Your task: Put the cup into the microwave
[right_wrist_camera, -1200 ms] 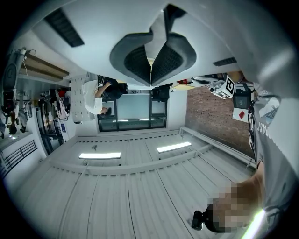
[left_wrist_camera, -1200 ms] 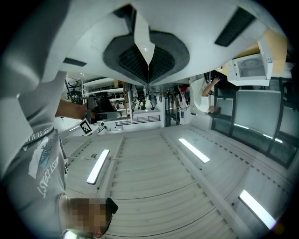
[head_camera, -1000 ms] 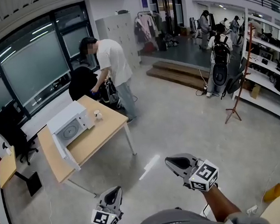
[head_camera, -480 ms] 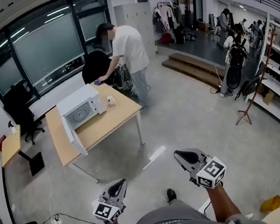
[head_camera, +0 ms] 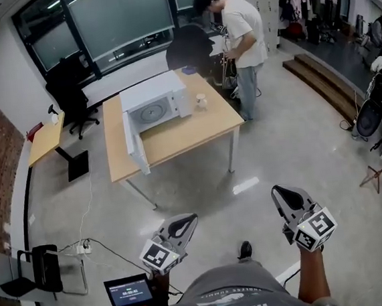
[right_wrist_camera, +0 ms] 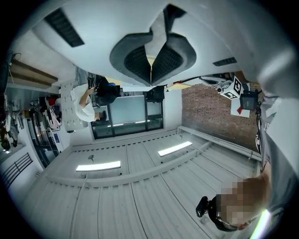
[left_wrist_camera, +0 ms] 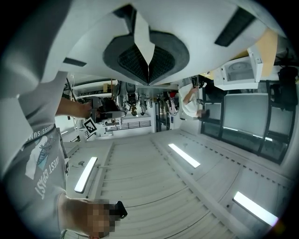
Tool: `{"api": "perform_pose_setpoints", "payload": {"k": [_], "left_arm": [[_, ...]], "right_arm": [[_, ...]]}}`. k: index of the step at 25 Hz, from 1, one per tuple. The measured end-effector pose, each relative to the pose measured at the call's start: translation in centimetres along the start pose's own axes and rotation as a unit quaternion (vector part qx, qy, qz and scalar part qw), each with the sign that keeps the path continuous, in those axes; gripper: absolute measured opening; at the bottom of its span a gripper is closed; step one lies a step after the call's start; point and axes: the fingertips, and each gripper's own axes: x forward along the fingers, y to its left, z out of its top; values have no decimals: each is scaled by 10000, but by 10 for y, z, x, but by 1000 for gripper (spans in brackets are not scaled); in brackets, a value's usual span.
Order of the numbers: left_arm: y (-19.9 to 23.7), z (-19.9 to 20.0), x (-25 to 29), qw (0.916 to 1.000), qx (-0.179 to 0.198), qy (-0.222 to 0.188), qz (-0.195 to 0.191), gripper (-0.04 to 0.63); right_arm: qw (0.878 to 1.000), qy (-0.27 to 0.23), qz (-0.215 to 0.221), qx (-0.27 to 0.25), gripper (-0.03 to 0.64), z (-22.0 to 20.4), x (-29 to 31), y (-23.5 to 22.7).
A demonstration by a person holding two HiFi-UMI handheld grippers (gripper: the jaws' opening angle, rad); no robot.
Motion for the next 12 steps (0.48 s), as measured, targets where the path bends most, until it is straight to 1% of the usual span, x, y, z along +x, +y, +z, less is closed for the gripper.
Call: {"api": "perform_pose_setpoints", "payload": {"k": [7, 12], "left_arm": [[37, 7, 88, 9996, -20, 91, 253, 21], [49, 9, 146, 9989, 10, 177, 426, 21]], "right_arm": [[9995, 17, 297, 122, 17, -2, 48, -92], [9975, 3, 675, 198, 17, -3, 75, -145]]}}
